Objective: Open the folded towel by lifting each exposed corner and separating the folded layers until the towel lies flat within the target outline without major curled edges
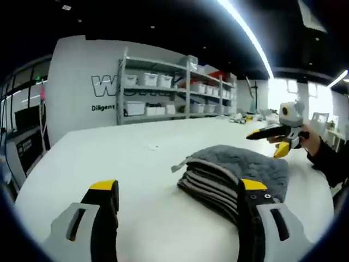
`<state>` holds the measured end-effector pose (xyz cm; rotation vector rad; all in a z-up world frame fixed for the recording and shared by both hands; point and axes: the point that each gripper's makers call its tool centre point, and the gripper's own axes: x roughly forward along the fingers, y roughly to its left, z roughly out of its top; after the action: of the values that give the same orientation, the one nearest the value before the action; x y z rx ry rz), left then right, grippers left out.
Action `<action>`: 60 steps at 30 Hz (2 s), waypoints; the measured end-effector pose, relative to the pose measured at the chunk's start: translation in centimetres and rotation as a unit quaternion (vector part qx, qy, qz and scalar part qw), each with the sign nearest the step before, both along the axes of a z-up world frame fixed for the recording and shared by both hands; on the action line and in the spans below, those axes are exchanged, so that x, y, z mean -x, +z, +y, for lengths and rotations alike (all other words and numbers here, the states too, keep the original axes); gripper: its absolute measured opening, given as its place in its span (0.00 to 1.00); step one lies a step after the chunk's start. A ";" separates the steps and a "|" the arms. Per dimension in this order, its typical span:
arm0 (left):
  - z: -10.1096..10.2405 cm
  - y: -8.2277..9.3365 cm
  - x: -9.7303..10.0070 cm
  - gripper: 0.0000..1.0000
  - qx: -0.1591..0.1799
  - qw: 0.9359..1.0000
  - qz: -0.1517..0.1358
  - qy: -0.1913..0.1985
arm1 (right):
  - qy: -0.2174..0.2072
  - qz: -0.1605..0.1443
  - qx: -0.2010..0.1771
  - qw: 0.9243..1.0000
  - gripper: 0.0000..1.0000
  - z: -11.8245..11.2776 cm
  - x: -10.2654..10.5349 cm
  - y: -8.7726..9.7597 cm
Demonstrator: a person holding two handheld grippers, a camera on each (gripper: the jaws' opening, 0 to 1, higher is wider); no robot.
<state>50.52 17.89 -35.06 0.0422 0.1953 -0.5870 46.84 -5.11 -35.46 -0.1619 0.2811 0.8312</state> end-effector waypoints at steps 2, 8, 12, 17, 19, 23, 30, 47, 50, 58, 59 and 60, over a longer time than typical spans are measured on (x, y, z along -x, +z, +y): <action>-0.1 0.0 0.1 0.99 -0.002 1.000 0.000 0.004 | -0.008 -0.005 0.005 1.000 0.98 -0.3 -0.2 0.1; 1.0 0.4 -0.1 0.96 -0.002 0.999 0.000 0.033 | -0.030 -0.006 0.005 1.000 0.99 -1.2 -0.7 0.3; 0.8 0.3 0.6 0.89 -0.001 1.000 0.003 0.031 | -0.034 -0.004 0.005 0.999 0.99 -1.3 -0.9 0.3; 1.7 0.6 0.7 0.96 -0.004 0.998 -0.002 0.061 | -0.041 0.004 0.003 0.999 0.98 -1.6 -0.9 0.1; 1.9 0.6 0.7 0.99 -0.005 0.998 -0.003 0.066 | -0.043 0.003 0.000 0.999 0.98 -1.7 -0.9 0.3; 1.6 0.4 1.2 1.00 0.006 0.998 0.013 0.060 | -0.046 -0.001 -0.002 0.999 0.99 -1.9 -1.0 0.6; 0.9 1.4 2.7 1.00 0.022 0.998 0.018 0.052 | -0.047 -0.003 0.000 0.999 0.99 -2.0 -0.9 0.6; -1.7 5.7 8.1 1.00 0.050 0.998 -0.002 0.025 | -0.066 -0.029 -0.002 0.997 0.99 -3.3 0.2 4.4; -1.6 6.0 8.4 1.00 0.043 0.999 -0.001 0.024 | -0.068 -0.035 0.000 0.997 0.99 -3.4 0.8 5.1; -0.4 7.0 8.0 1.00 0.031 0.999 -0.005 0.015 | -0.084 -0.052 0.007 0.995 0.99 -4.5 1.8 6.3; -0.3 7.0 8.0 1.00 0.029 0.999 -0.005 0.016 | -0.086 -0.054 0.006 0.995 0.99 -4.6 1.9 6.6; 0.0 7.2 7.8 1.00 0.027 0.999 -0.006 0.017 | -0.090 -0.056 0.001 0.994 0.99 -4.9 2.2 6.9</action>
<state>42.71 17.88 -27.84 -0.0107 0.1674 -0.5579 44.66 -10.02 -28.51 -0.1814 0.1886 0.6402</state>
